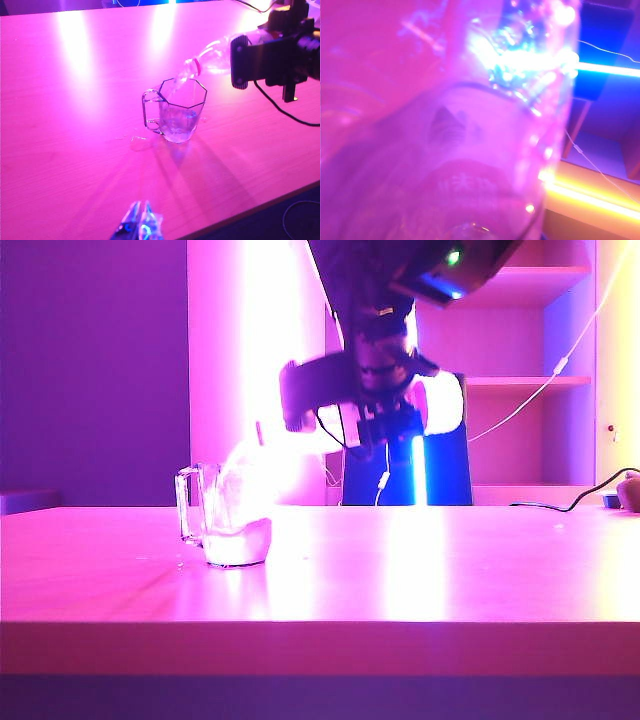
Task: Pick up the mineral water bottle on the table and pour water into the mug until it's half full.
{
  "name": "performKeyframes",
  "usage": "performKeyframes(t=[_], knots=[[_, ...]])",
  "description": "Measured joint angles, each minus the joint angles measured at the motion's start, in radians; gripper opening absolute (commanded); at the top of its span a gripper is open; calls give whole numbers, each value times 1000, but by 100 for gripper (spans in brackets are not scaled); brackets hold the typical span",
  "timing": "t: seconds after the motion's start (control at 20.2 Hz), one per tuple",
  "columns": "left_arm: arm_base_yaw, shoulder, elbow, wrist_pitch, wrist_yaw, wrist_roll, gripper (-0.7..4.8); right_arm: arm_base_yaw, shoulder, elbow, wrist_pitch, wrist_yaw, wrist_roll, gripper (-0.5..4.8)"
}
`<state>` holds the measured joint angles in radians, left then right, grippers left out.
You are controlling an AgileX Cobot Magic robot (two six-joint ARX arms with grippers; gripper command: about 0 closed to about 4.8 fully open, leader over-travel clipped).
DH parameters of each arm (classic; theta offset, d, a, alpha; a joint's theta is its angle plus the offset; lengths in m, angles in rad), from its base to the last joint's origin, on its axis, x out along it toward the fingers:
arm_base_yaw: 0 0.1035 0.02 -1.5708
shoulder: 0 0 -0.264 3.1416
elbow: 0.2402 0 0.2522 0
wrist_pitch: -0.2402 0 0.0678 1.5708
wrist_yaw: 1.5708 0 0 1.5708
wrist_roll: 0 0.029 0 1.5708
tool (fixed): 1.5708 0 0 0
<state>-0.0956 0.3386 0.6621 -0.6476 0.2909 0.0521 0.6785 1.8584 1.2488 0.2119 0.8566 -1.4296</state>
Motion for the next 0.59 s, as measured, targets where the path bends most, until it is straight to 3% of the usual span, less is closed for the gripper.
performKeyframes(t=[0.59], knots=[[0,-1,0,0,0,0,-5,12,-10,2,6,37,-1,252]])
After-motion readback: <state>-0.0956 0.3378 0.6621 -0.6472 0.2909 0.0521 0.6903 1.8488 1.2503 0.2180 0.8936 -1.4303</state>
